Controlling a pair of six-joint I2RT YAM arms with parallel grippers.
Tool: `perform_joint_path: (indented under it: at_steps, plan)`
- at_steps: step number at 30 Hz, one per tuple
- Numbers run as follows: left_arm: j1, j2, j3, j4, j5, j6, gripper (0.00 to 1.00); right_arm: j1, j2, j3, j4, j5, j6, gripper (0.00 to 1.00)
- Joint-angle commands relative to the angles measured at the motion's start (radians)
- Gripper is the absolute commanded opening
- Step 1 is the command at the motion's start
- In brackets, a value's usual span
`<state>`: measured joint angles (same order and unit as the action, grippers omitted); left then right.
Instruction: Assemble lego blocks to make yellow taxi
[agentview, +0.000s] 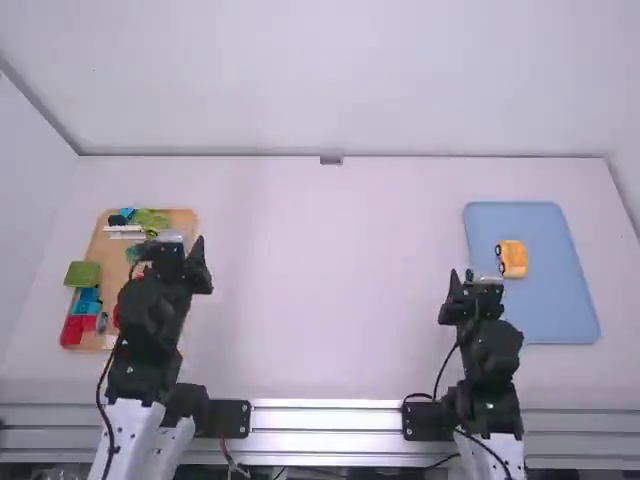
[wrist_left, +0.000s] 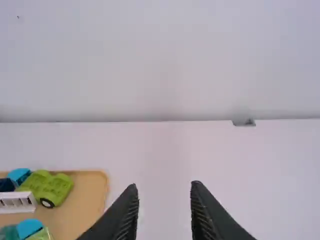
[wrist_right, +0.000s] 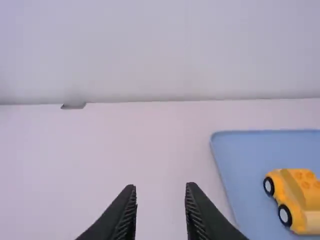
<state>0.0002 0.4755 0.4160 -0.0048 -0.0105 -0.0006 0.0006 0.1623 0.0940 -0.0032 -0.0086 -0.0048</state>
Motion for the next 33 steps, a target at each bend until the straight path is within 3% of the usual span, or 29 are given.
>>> perform_joint_path:
  at_steps: [1, 9, 15, 24, 33]
  plan:
    - [0.000, -0.057, -0.050, 0.005, 0.010, 0.001, 0.23, -0.001, -0.046, -0.043, 0.003, 0.009, 0.005, 0.22]
    - [0.000, -0.216, -0.210, 0.005, 0.010, 0.001, 0.07, -0.001, -0.162, -0.094, 0.003, 0.009, 0.005, 0.10]
    - [0.000, -0.300, -0.293, 0.005, 0.010, 0.001, 0.00, -0.001, -0.162, -0.094, 0.003, 0.009, 0.005, 0.04]
    - [0.000, -0.416, -0.410, 0.005, 0.010, 0.001, 0.00, -0.001, -0.162, -0.094, 0.003, 0.009, 0.005, 0.00]
    - [0.000, -0.476, -0.416, 0.005, 0.010, 0.001, 0.00, -0.001, -0.162, -0.094, 0.003, 0.009, 0.005, 0.00]
